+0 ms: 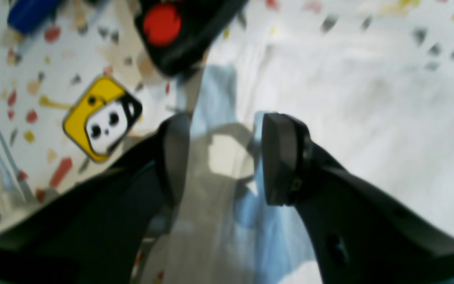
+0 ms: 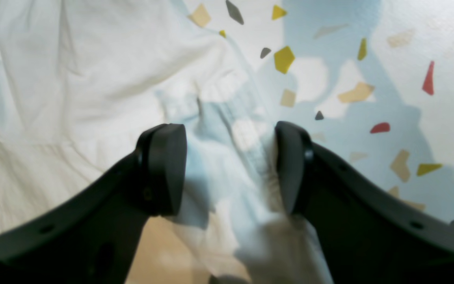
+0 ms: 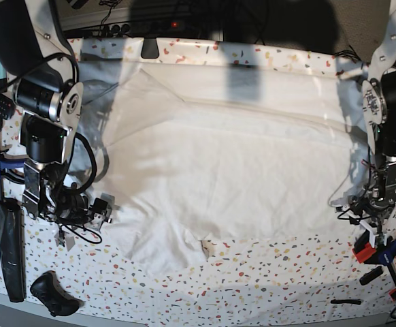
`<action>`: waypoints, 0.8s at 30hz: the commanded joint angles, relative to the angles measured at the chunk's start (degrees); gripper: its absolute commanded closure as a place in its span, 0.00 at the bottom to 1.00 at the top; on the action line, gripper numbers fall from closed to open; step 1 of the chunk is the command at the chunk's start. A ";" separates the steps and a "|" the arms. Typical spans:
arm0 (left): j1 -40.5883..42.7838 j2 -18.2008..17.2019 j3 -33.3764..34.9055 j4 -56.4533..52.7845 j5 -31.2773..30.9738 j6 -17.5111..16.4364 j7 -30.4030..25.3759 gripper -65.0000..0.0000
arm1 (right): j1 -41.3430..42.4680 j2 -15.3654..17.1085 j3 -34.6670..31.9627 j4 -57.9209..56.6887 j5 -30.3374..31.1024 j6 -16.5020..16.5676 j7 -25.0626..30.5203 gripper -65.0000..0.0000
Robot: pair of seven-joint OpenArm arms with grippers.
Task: Fold the T-shirt properly
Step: 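Lower both grippers onto the shirt's side edges, then grasp the shirt's side edges with both grippers and pull outward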
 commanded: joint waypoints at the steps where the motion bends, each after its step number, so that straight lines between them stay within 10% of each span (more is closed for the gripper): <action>1: -1.97 -0.85 -0.11 0.87 0.96 1.62 -1.90 0.55 | 0.66 0.20 -0.02 0.02 -0.24 0.39 -3.56 0.45; 12: -0.15 -1.60 -0.11 -0.31 -3.87 1.62 -1.64 0.55 | 0.66 0.20 -0.02 0.02 -0.22 0.39 -4.00 0.45; 18: 2.43 -0.85 -0.11 -1.77 -5.16 -4.31 -1.09 0.57 | 0.66 0.20 -0.02 0.02 -0.22 0.39 -3.98 0.45; 24: 2.47 0.42 -0.11 -1.75 -9.92 -13.35 3.98 0.83 | 0.66 0.20 -0.02 0.02 -0.22 0.39 -4.00 0.45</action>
